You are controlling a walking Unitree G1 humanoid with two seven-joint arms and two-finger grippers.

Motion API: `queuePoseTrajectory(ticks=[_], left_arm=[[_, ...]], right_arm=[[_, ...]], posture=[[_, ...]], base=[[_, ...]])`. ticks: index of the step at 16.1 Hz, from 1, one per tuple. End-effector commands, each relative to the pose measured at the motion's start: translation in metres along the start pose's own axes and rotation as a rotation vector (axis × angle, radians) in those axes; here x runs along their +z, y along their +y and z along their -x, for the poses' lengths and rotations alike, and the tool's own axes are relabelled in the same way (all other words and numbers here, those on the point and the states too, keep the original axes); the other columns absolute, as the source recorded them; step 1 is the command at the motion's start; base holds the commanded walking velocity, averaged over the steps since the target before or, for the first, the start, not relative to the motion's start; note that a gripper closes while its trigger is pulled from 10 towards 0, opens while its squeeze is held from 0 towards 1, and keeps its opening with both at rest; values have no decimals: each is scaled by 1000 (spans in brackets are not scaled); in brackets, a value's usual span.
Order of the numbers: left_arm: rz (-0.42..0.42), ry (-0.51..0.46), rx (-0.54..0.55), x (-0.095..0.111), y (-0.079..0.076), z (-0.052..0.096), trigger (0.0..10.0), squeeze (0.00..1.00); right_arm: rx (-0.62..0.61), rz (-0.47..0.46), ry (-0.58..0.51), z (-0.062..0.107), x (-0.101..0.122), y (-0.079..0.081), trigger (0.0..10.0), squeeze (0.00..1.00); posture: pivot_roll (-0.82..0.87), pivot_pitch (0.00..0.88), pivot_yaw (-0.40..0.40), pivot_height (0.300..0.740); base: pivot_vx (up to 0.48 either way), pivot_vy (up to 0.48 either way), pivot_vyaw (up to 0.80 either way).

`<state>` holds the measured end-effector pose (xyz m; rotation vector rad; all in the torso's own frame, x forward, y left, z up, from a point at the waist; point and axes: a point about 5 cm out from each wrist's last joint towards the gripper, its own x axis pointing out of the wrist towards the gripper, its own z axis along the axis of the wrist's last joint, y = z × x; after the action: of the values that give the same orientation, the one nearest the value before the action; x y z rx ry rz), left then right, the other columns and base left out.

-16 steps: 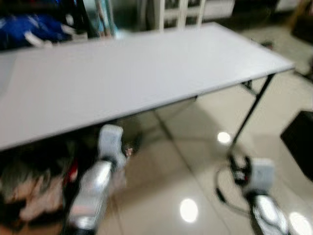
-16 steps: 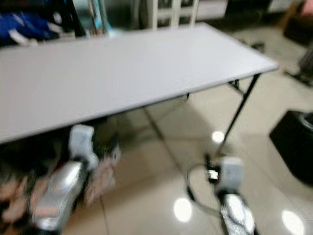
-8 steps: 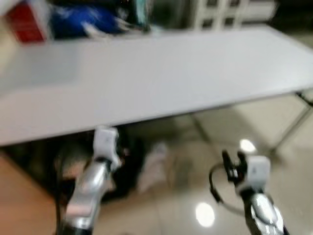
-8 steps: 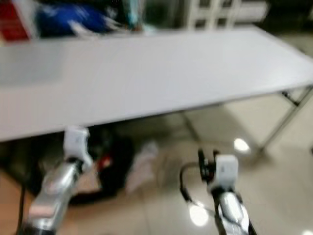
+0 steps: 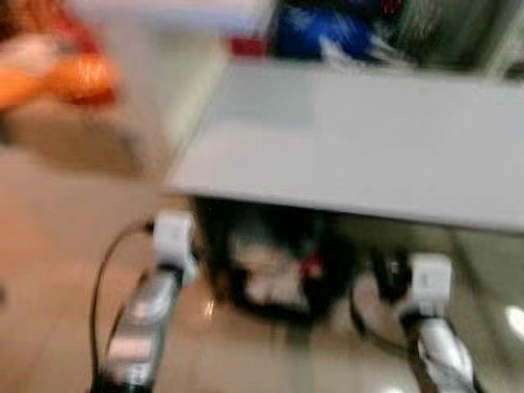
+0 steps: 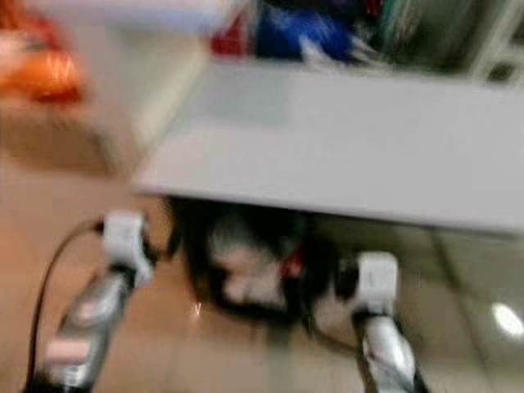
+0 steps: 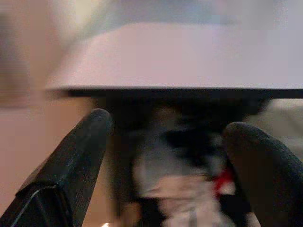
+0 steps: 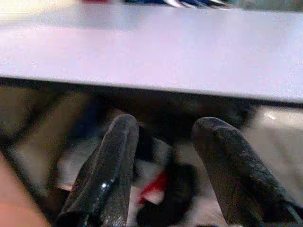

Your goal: Setting the table

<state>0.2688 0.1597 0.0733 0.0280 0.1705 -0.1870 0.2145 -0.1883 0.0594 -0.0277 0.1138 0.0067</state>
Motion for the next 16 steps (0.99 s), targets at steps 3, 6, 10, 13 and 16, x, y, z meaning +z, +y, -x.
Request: queuePoseTrajectory(ticks=[3,6,10,13,16], left_arm=[[-6,-9,-34,3,-10,-3,10000,0],[-13,-15,-43,4,-9,-2,10000,0],[-23,-26,-50,5,-8,-2,10000,0],[-35,-38,-36,7,-6,-1,10000,0],[-23,-91,-3,15,2,-1,10000,0]], right_arm=[[-35,8,30,3,-3,-10,10000,0],[-33,17,30,4,-4,-9,10000,0],[-33,20,60,3,-8,-9,10000,0],[-43,7,45,3,-8,-11,10000,0],[-74,31,-46,1,2,-16,10000,0]], posture=[[-33,2,8,740],[-32,0,9,740],[-29,0,8,740],[-26,0,8,740],[-28,0,14,740]], base=[[0,480,0],[0,480,0],[0,480,-591],[0,480,-263],[0,480,0]])
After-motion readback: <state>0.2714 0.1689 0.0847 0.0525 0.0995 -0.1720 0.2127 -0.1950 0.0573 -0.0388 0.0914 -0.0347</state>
